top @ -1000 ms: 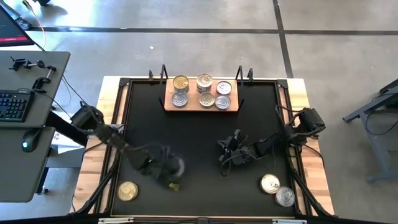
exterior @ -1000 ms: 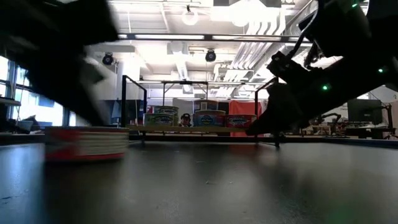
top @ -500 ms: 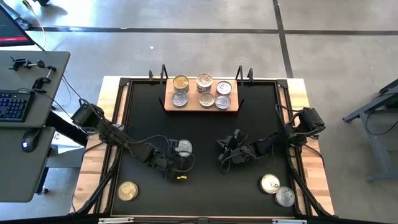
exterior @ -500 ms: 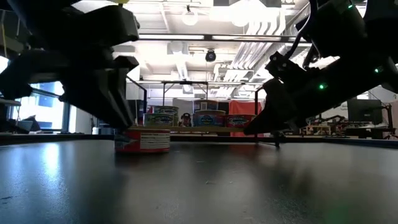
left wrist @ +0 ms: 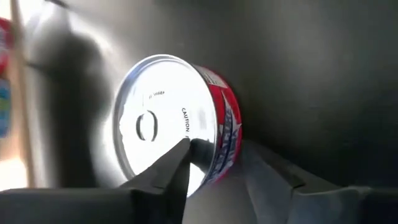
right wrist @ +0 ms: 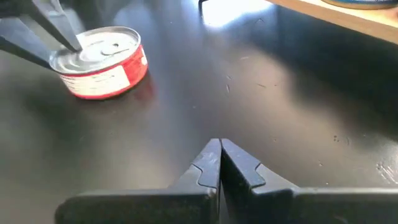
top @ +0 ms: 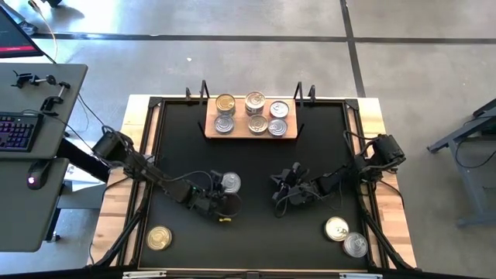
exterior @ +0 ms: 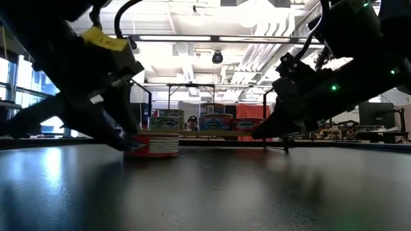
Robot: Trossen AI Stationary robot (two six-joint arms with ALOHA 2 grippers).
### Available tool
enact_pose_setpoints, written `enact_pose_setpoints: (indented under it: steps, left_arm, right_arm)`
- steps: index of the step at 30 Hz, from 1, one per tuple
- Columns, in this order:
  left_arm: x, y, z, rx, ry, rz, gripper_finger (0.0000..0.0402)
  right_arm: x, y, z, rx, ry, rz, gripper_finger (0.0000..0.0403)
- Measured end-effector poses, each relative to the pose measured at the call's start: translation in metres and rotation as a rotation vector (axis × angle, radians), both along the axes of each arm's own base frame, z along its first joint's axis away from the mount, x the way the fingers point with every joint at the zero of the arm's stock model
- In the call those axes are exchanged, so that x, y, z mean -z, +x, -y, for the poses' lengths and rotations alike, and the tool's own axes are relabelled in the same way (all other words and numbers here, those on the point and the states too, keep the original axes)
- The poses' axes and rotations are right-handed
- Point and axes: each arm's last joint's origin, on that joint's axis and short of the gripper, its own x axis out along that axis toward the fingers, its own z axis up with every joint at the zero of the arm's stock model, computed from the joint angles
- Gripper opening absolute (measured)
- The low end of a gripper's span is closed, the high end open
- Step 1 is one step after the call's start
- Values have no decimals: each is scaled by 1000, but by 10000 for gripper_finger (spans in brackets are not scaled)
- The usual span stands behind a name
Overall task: Stack canned seafood by type on shelf
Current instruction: Stack the red tuna can on top of the red tuna can on the shelf
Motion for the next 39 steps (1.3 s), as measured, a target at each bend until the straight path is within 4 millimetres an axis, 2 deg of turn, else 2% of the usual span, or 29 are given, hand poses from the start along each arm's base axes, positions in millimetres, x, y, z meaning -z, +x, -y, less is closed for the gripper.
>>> enact_pose_setpoints:
  steps: [5, 7, 9, 13, 19, 23, 27, 31, 35, 39]
  left_arm:
    - [21, 5, -1, -3, 163, 0, 59]
    - [25, 10, -1, -20, 165, 32, 24]
    - [27, 15, -1, -25, 132, 61, 10]
    - [23, 18, 1, 3, 138, 86, 7]
    - [1, 21, 6, 115, 73, 64, 2]
    - [-22, 29, 9, 142, 85, 146, 2]
    - [-26, 32, 10, 151, 91, 149, 2]
    - [-27, 32, 11, 163, 47, 148, 1]
    - [-28, 34, 11, 122, -3, 178, 2]
    - [-25, 35, 7, 183, -89, 114, 32]
  right_arm:
    - [0, 0, -1, 5, 12, 7, 0]
    - [0, 0, -1, 4, 11, 7, 0]
    - [0, 0, -1, 4, 12, 8, 0]
    - [0, 0, -1, 9, 20, 12, 0]
    - [0, 0, -1, 14, 30, 18, 0]
    - [0, 0, -1, 15, 30, 18, 0]
    - [0, 0, -2, -13, 52, 11, 0]
    - [0, 1, -5, -118, 75, -19, 3]
    - [-4, 5, -8, -236, 35, -7, 32]
    - [-15, 18, -7, -315, -47, 6, 94]
